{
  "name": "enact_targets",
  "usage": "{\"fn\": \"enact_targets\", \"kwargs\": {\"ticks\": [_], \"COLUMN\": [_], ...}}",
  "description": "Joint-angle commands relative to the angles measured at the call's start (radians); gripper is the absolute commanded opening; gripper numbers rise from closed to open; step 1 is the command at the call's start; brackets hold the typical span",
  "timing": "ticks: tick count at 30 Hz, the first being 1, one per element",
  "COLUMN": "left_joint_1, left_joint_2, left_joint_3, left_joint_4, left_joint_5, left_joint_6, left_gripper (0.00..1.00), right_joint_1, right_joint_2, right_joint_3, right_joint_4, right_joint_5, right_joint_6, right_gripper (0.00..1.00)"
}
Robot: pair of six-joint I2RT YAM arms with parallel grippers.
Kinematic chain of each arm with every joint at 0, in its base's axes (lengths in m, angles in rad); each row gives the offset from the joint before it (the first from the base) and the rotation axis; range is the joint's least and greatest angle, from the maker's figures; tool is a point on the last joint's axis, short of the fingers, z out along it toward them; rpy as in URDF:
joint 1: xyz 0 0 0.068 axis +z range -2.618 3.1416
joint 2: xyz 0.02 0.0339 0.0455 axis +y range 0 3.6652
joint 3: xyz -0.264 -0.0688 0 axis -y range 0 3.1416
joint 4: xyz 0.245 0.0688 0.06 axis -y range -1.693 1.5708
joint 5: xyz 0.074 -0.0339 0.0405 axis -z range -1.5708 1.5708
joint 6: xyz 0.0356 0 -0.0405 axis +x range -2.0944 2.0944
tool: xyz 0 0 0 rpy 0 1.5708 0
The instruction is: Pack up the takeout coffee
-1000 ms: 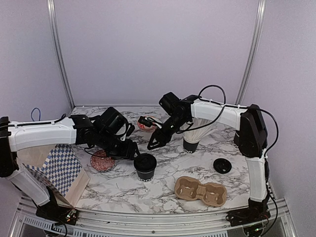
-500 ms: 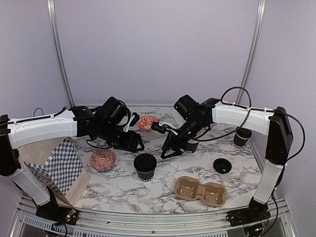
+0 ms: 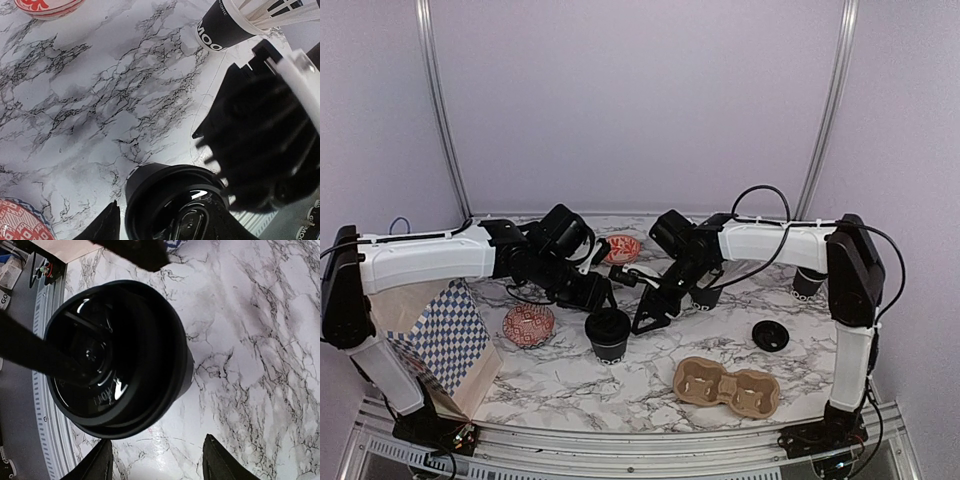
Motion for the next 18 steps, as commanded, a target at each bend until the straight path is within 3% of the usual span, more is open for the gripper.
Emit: {"fn": "enact_targets", "kwargs": {"ticks": [1,8,14,18], "left_joint_1": [0.003,0.003,0.007,0.043], "left_joint_2": [-0.042,-0.099,-0.148,-0.139], "left_joint_3": [-0.045,-0.089,-0.086,-0.102], "left_joint_4": [0.016,0.017,0.011,0.011], "left_joint_5": [0.035,0.008,-0.068,-0.073], "left_joint_6": [-0.025,-0.074,-0.125,-0.141], "left_gripper": [0.59,0.56,0.58,0.5], "right_joint_1": [-0.072,-0.134,-0.117,-0.069], "right_joint_2": [0.038,0.073,-0.004,-0.039], "right_joint_3": [0.104,0.192,0.106,0.063], "right_joint_4": [0.014,0.002,-0.003,-0.028], "right_joint_5": [0.01,0.01,-0.101,-0.114], "right_joint_6": [0.072,0.072,0.025,-0.024], "right_gripper": [0.58,0.57,0.57,0.57]}}
